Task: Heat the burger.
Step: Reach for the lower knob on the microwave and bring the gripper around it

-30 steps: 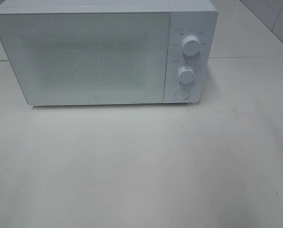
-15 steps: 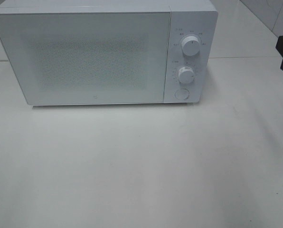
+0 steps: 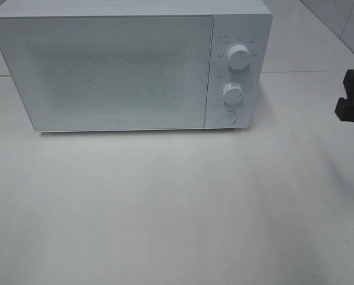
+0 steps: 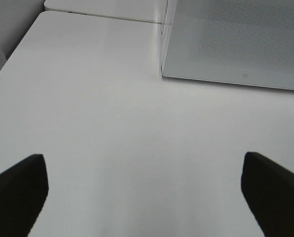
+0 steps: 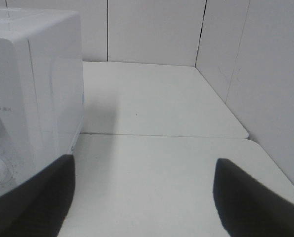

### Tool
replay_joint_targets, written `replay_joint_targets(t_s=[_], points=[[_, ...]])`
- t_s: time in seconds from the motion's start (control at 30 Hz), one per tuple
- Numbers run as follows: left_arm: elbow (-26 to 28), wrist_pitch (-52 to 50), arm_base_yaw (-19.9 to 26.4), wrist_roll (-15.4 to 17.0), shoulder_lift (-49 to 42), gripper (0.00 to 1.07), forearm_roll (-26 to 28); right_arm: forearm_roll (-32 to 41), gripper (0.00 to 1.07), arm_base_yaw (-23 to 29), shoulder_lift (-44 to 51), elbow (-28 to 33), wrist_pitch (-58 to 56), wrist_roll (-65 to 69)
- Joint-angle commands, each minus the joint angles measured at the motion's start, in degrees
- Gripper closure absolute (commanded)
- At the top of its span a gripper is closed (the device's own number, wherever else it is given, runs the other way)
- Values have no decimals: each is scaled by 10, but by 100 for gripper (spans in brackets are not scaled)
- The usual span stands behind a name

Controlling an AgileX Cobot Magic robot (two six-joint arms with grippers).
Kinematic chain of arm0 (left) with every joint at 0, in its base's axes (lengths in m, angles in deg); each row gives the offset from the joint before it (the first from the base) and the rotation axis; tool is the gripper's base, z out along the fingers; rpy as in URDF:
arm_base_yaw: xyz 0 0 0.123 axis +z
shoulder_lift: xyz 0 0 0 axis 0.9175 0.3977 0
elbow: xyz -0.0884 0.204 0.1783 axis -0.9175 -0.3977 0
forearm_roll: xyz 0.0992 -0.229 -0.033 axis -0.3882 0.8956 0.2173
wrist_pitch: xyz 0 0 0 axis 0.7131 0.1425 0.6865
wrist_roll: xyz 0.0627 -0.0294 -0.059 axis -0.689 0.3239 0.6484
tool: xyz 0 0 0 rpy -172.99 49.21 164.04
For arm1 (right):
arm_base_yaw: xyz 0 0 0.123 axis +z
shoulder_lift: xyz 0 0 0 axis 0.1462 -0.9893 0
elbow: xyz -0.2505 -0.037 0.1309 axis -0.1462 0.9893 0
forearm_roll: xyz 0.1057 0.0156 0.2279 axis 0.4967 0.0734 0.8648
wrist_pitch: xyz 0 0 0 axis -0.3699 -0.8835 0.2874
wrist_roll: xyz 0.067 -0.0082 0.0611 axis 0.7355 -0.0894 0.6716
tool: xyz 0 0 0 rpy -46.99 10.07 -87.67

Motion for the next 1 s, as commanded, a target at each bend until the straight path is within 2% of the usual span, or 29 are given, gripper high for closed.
replay_joint_targets(t_s=[0.03, 0.07, 0.13, 0.17, 0.23, 0.3, 0.33, 0.37, 0.4, 0.63, 0.8, 1.0], points=[[-2, -8, 0, 1, -14, 6, 1, 101, 34, 81, -36, 2, 55, -63], [-2, -8, 0, 1, -14, 6, 1, 101, 34, 81, -36, 2, 55, -63], [-2, -8, 0, 1, -14, 6, 1, 172, 34, 139, -66, 2, 95, -76], [-2, -8, 0, 1, -14, 6, 1, 172, 34, 139, -66, 2, 95, -76], [-2, -8, 0, 1, -14, 6, 1, 234, 34, 197, -94, 2, 139, -78], [-2, -8, 0, 1, -14, 6, 1, 249, 34, 212, -104, 1, 151, -78], [-2, -8, 0, 1, -14, 6, 1, 286, 34, 249, -121, -6, 168, -82], [-2, -8, 0, 1, -14, 6, 1, 286, 34, 249, -121, -6, 168, -82], [-2, -8, 0, 1, -14, 6, 1, 313, 34, 276, -136, -16, 176, -89], [-2, -8, 0, 1, -14, 6, 1, 361, 34, 332, -182, -66, 178, -115], [-2, -8, 0, 1, -14, 6, 1, 387, 34, 355, -212, -108, 178, -133], [-2, -8, 0, 1, -14, 6, 1, 386, 34, 365, -245, -146, 176, -135]])
